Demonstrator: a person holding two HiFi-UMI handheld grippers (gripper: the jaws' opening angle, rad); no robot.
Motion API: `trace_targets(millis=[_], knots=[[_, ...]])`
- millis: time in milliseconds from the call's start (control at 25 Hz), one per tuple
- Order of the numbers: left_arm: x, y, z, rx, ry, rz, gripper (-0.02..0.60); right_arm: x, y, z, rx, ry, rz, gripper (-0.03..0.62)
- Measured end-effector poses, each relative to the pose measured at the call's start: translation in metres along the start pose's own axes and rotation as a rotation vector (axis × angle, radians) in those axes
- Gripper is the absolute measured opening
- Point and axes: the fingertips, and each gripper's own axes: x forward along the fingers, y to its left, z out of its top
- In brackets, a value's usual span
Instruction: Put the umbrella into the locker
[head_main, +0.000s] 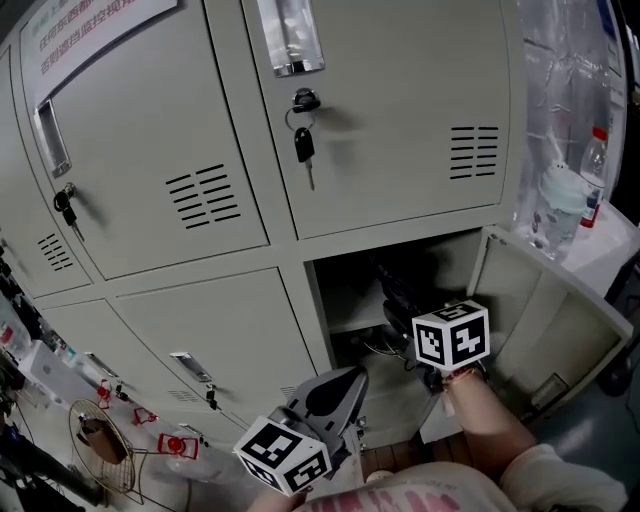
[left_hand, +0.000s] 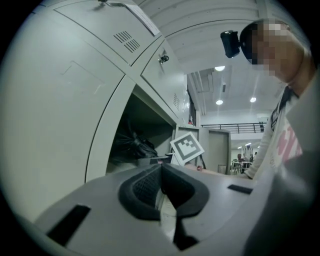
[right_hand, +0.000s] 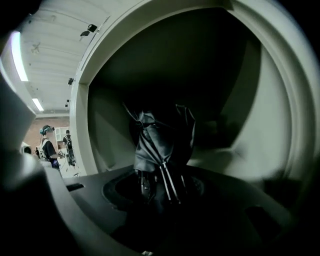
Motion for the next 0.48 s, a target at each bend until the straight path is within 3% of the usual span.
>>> trace_targets(millis=[480], knots=[[0.01,0.001,-0.007,-0.022,0.002,-0.005,0.002,0.039,-0.01,0.016,-0.245,0.105,-0.087,0.167]])
